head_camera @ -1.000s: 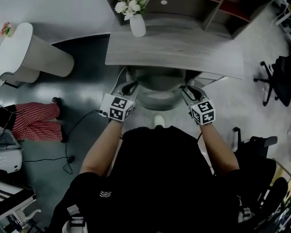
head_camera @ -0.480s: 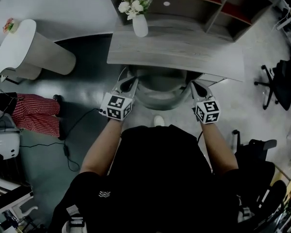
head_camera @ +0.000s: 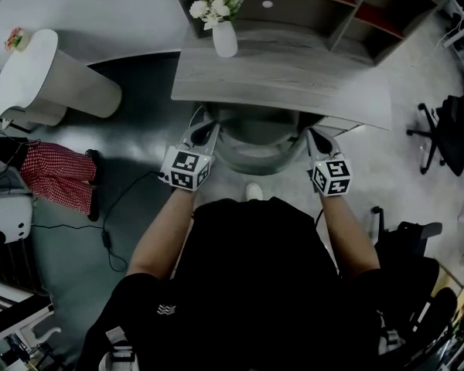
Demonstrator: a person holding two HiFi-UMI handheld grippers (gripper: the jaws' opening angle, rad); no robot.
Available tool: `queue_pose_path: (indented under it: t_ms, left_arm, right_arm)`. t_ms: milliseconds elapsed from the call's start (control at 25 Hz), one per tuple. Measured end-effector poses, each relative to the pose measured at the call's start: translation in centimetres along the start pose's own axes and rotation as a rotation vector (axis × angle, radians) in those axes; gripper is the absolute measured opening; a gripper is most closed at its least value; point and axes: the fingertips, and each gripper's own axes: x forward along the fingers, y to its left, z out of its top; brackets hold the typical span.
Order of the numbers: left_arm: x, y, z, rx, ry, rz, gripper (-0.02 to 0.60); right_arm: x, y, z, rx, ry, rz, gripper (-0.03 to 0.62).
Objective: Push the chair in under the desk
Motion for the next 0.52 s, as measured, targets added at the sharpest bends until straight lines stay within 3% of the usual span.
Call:
queue_pose_path:
  t_ms: [520]
  left_arm:
    - [-0.15,-0.26,-0.38,0.029,0.009,-0.010,0.006]
  right_arm:
    - [0.49,0.66,-0.03,-0.003,0.012,-0.007,0.002]
